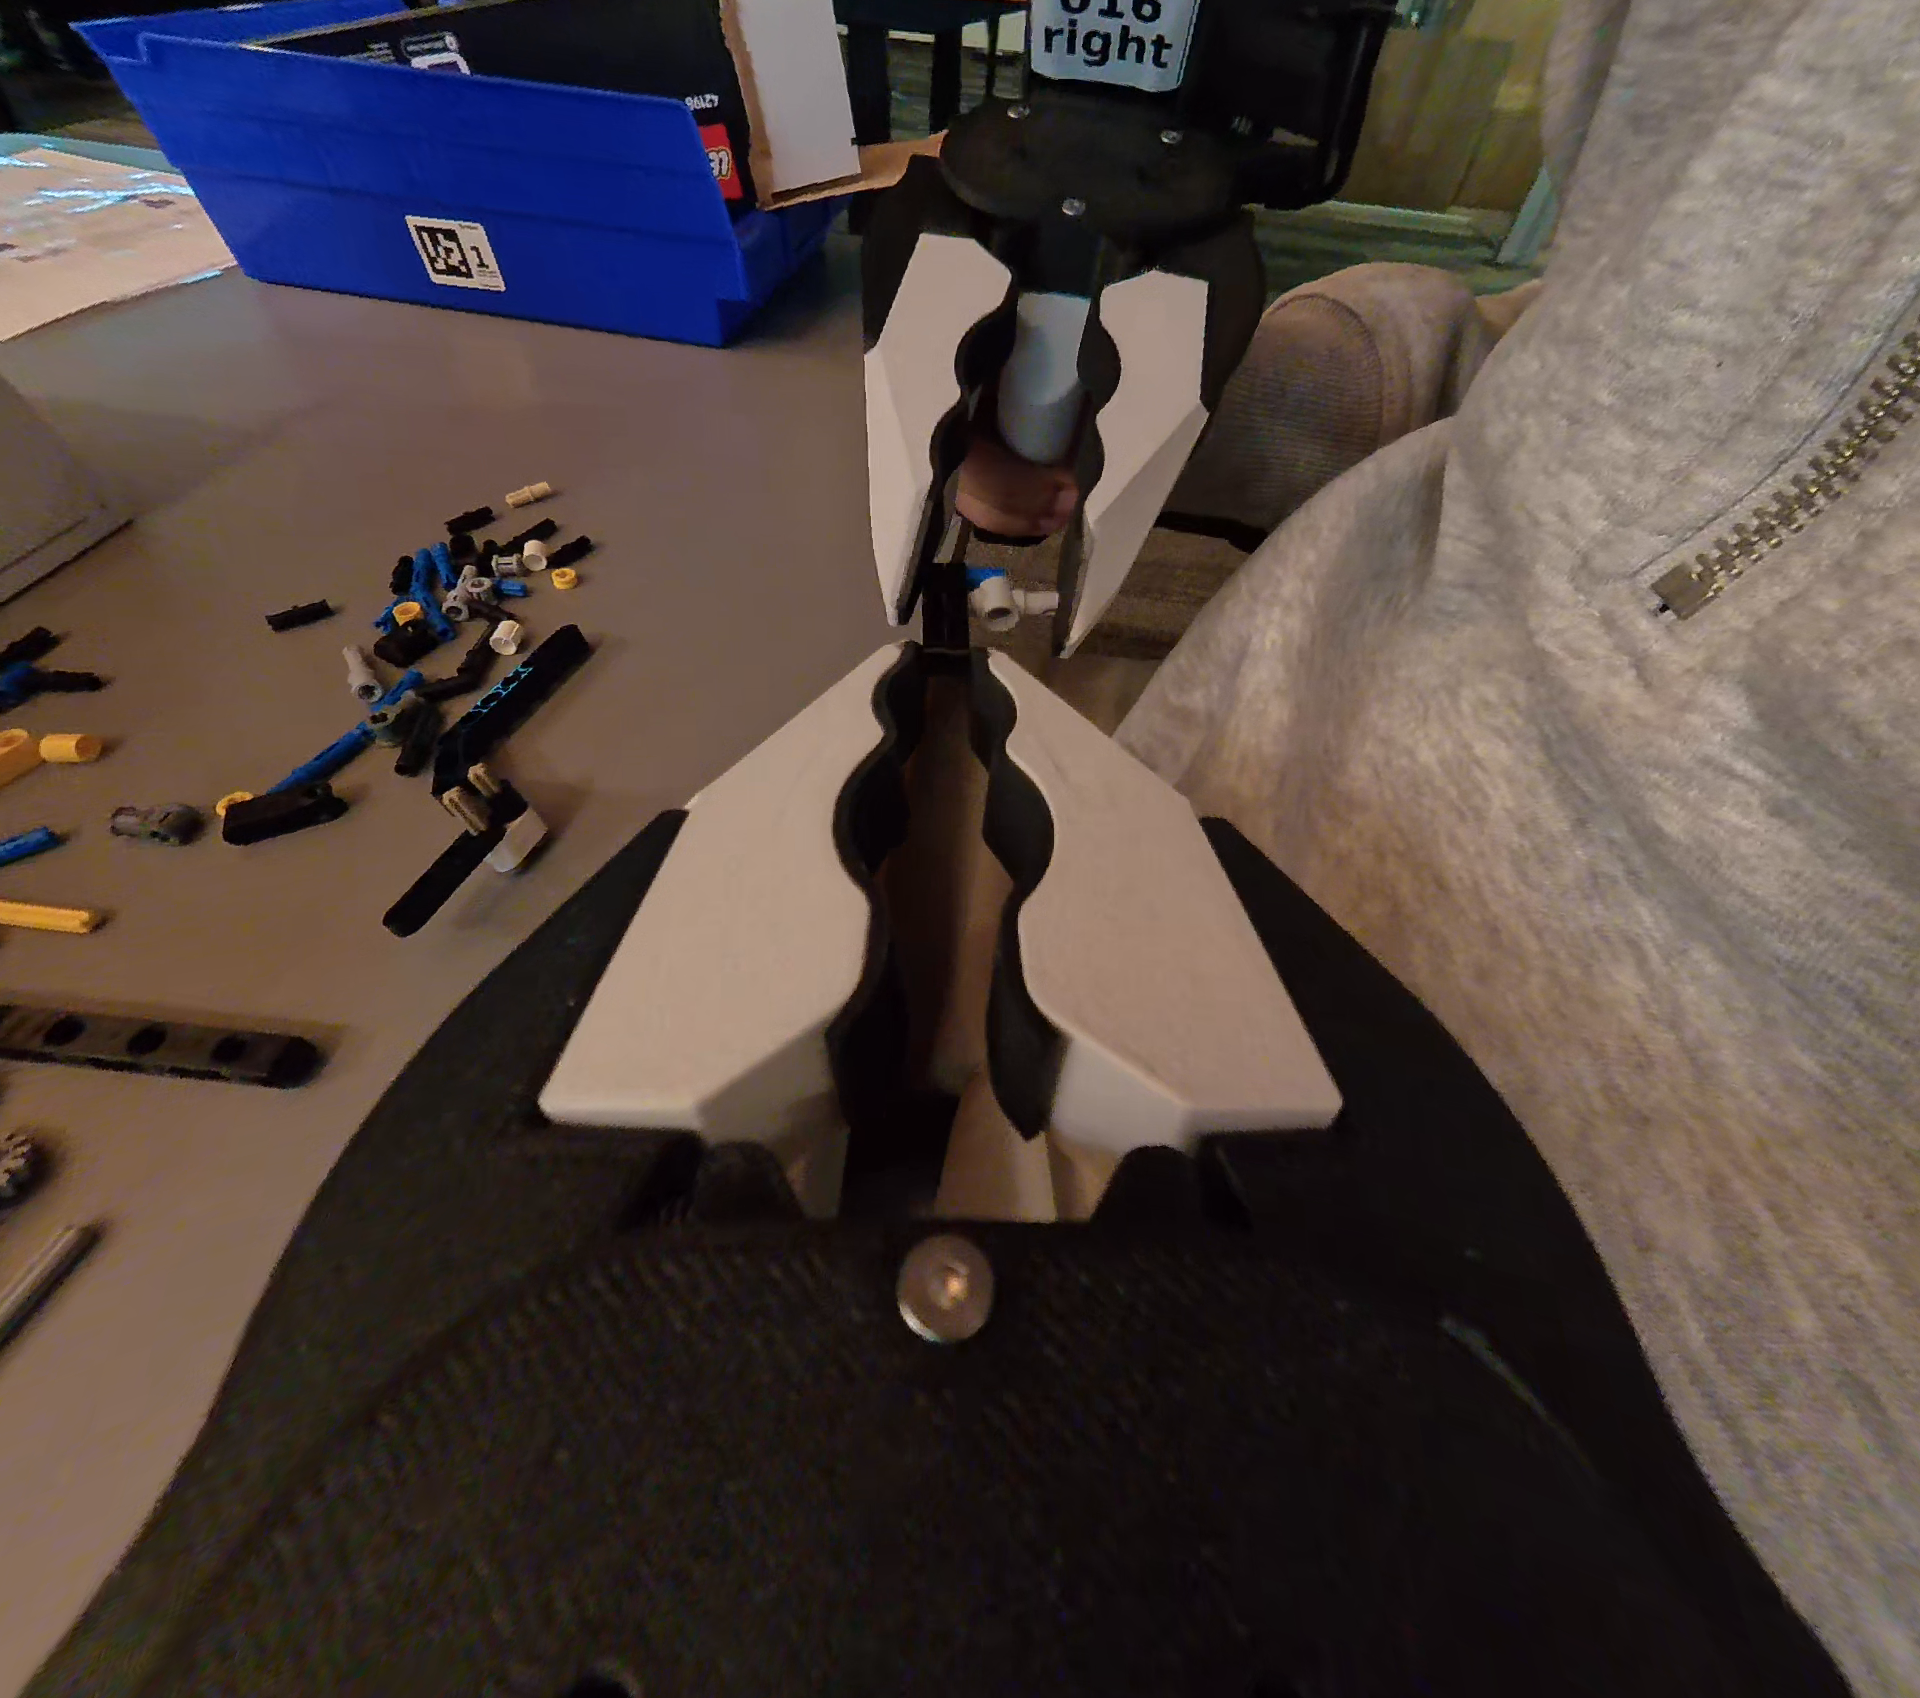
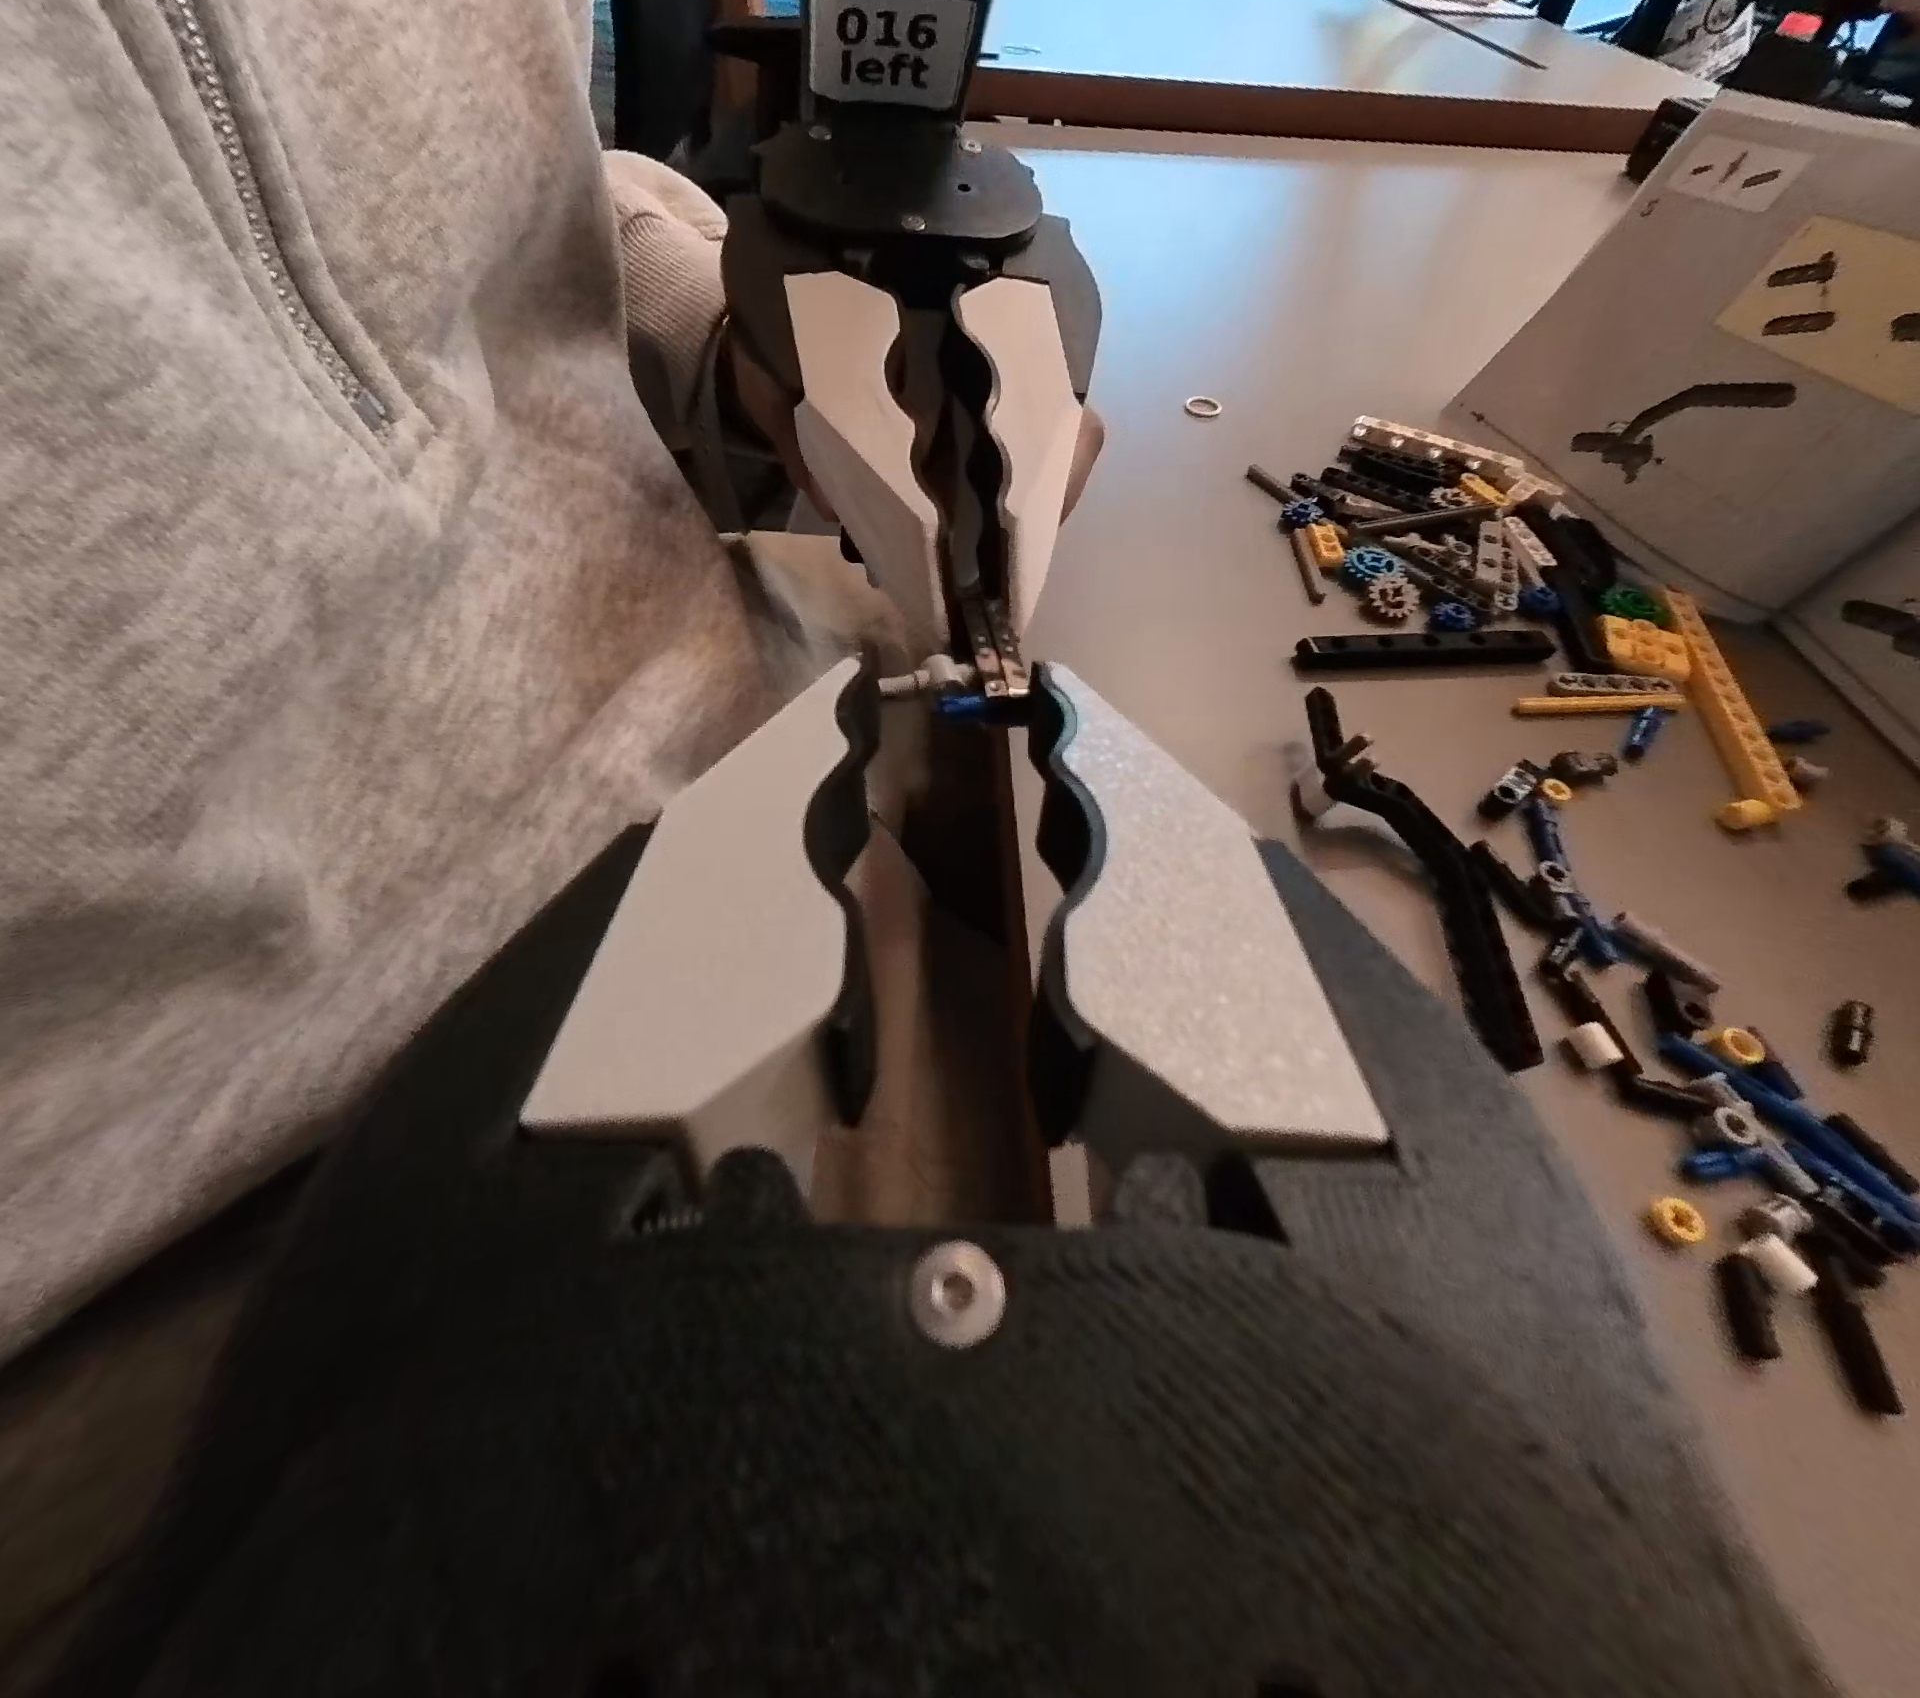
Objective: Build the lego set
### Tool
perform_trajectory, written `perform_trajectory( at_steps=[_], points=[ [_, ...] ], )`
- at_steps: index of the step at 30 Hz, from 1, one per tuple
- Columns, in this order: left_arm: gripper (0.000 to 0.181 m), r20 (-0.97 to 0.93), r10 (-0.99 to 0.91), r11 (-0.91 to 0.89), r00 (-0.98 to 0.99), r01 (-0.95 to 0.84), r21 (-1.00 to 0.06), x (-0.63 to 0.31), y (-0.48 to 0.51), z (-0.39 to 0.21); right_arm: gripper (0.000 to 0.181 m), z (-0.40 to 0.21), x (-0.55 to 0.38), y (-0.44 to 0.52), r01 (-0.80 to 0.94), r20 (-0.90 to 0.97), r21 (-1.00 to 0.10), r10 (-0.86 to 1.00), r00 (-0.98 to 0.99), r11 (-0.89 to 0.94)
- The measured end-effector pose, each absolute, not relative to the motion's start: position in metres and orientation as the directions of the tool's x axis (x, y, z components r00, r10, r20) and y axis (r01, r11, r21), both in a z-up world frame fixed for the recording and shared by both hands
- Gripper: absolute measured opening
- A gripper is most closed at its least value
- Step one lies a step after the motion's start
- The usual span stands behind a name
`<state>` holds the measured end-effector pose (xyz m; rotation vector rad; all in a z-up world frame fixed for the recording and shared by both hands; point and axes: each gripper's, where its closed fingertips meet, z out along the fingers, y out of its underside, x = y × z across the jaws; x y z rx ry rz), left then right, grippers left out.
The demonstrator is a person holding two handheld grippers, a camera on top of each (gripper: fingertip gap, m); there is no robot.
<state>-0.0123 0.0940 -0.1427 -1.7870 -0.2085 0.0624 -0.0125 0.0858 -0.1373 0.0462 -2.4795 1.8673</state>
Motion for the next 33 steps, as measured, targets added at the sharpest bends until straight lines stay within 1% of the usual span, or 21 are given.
perform_trajectory(
  at_steps=[4,12,16,20,22,24,26,27,28,29,32,33],
  points=[
    [0.008,0.068,0.174,-0.195,0.982,0.102,-0.976,-0.011,0.095,-0.140,0.027,-0.134,-0.012,0.086,-0.020,0.018,-0.968,-0.009,-1.000,0.250],
    [0.008,0.021,0.199,-0.234,0.980,0.069,-0.970,-0.011,0.096,-0.145,0.027,-0.141,-0.014,0.087,0.015,-0.016,-0.962,0.000,-1.000,0.272],
    [0.008,0.044,0.199,-0.210,0.979,0.086,-0.974,-0.010,0.096,-0.142,0.026,-0.140,-0.013,0.088,0.026,-0.027,-0.965,-0.001,-1.000,0.262],
    [0.008,0.022,0.201,-0.224,0.979,0.068,-0.972,-0.009,0.097,-0.144,0.027,-0.141,-0.013,0.088,0.039,-0.040,-0.963,0.000,-0.999,0.266],
    [0.008,0.039,0.197,-0.205,0.980,0.080,-0.975,-0.009,0.096,-0.142,0.027,-0.140,-0.013,0.088,0.033,-0.034,-0.967,0.003,-0.999,0.254],
    [0.007,0.068,0.209,-0.156,0.976,0.102,-0.982,-0.013,0.095,-0.135,0.028,-0.132,-0.017,0.086,0.048,-0.046,-0.979,0.019,-0.999,0.200],
    [0.008,0.024,0.217,-0.154,0.976,0.058,-0.986,-0.015,0.092,-0.131,0.029,-0.127,-0.021,0.084,0.033,-0.027,-0.984,0.036,-0.999,0.175],
    [0.008,0.006,0.225,-0.146,0.974,0.040,-0.988,-0.017,0.090,-0.128,0.035,-0.124,-0.024,0.084,0.019,-0.010,-0.985,0.056,-0.998,0.170],
    [0.008,-0.018,0.235,-0.142,0.972,0.016,-0.990,-0.018,0.089,-0.125,0.049,-0.121,-0.027,0.084,0.006,0.006,-0.989,0.079,-0.997,0.150],
    [0.008,-0.055,0.250,-0.143,0.967,-0.019,-0.990,-0.019,0.087,-0.124,0.056,-0.117,-0.030,0.086,-0.001,0.012,-0.993,0.095,-0.995,0.119],
    [0.007,-0.190,0.286,-0.155,0.939,-0.150,-0.976,-0.020,0.083,-0.120,0.057,-0.102,-0.034,0.095,0.047,-0.047,-0.999,0.089,-0.995,0.007],
    [0.007,-0.231,0.288,-0.161,0.929,-0.191,-0.968,-0.018,0.083,-0.118,0.055,-0.098,-0.035,0.099,0.068,-0.070,-0.997,0.079,-0.994,-0.030]
  ],
)
